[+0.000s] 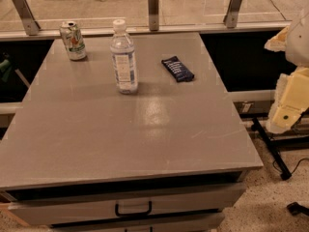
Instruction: Pick 7up can
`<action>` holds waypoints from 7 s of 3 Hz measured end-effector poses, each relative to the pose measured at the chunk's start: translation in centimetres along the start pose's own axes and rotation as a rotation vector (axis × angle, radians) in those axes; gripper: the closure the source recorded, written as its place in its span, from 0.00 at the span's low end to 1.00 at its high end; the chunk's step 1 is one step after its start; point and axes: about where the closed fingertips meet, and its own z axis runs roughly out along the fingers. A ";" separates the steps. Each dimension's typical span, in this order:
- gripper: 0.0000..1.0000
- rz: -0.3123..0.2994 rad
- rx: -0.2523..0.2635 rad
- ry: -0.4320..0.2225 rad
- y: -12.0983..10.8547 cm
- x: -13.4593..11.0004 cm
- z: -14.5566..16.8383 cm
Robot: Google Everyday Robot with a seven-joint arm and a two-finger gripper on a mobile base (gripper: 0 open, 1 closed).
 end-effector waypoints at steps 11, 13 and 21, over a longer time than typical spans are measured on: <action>0.00 -0.405 0.341 -0.687 -16.2 -26.3 5.9; 0.00 -0.367 0.436 -0.722 -21.7 -28.4 9.2; 0.00 -0.019 0.116 -0.894 -22.5 -45.1 19.2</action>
Offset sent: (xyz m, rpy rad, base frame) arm 0.0139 -0.0002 -0.0007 0.0150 -0.0108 0.0880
